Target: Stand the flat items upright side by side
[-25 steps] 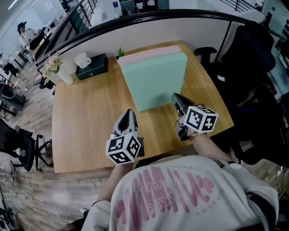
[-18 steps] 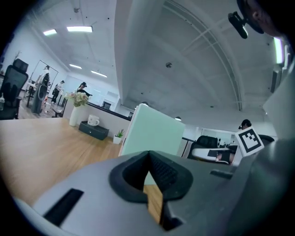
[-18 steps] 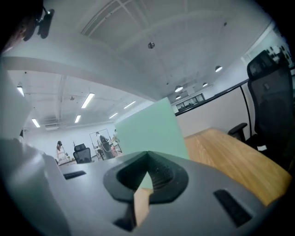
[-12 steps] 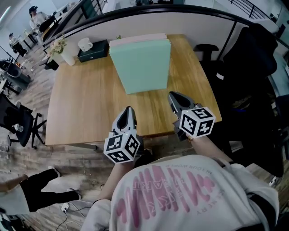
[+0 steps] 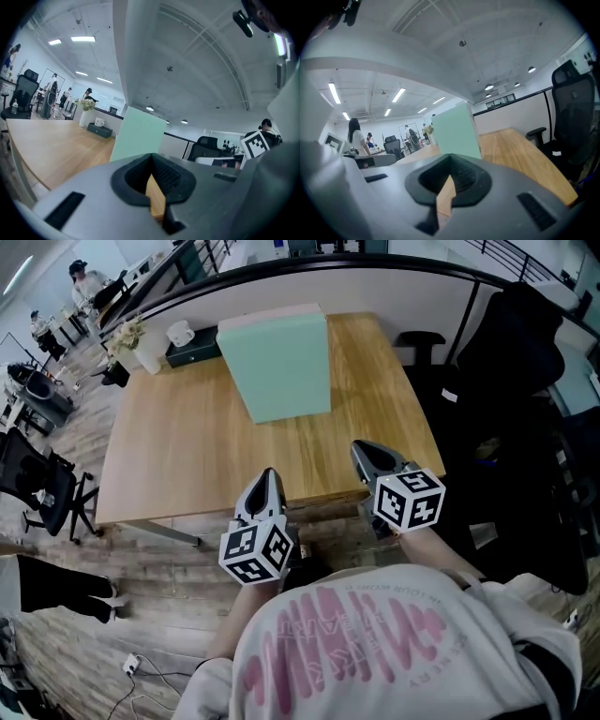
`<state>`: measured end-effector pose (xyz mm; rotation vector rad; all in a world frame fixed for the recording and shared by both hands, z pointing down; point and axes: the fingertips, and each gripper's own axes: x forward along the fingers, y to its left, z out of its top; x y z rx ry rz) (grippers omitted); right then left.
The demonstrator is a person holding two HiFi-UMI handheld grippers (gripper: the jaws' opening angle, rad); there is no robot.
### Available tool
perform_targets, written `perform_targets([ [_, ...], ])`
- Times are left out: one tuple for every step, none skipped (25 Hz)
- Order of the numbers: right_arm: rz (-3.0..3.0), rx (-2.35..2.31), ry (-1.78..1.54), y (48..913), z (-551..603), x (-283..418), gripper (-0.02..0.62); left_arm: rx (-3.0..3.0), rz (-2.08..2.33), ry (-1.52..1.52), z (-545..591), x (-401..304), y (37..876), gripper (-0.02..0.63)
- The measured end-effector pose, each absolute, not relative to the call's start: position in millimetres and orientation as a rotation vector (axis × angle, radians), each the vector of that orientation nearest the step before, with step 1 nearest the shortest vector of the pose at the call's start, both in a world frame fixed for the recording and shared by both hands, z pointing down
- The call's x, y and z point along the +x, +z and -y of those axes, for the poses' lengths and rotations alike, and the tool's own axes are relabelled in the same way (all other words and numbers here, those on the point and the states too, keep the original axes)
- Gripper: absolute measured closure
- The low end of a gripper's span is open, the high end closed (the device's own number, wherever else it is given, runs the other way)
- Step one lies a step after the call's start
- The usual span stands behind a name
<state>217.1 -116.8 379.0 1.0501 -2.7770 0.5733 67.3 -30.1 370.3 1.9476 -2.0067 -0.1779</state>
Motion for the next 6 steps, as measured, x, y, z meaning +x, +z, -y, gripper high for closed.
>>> perform_targets([
  [2.776, 1.046, 0.575, 381, 113, 219, 0.598, 1.945, 2.009, -0.182, 26, 69, 371, 0.603],
  [2.774, 1.042, 0.576, 382, 109, 220, 0.598, 1.942, 2.009, -0.186, 22, 70, 371, 0.603],
  [2.771, 1.038, 0.577, 383, 105, 222, 0.598, 1.938, 2.009, -0.19, 18, 72, 371, 0.603],
  [2.768, 1.035, 0.579, 384, 100, 224, 0.598, 1.935, 2.008, -0.193, 14, 74, 372, 0.603],
  [2.764, 1.032, 0.581, 386, 96, 226, 0.598, 1.932, 2.006, -0.194, 10, 76, 372, 0.603],
  [2.76, 1.03, 0.583, 387, 91, 228, 0.598, 1.929, 2.005, -0.195, 6, 78, 373, 0.603],
])
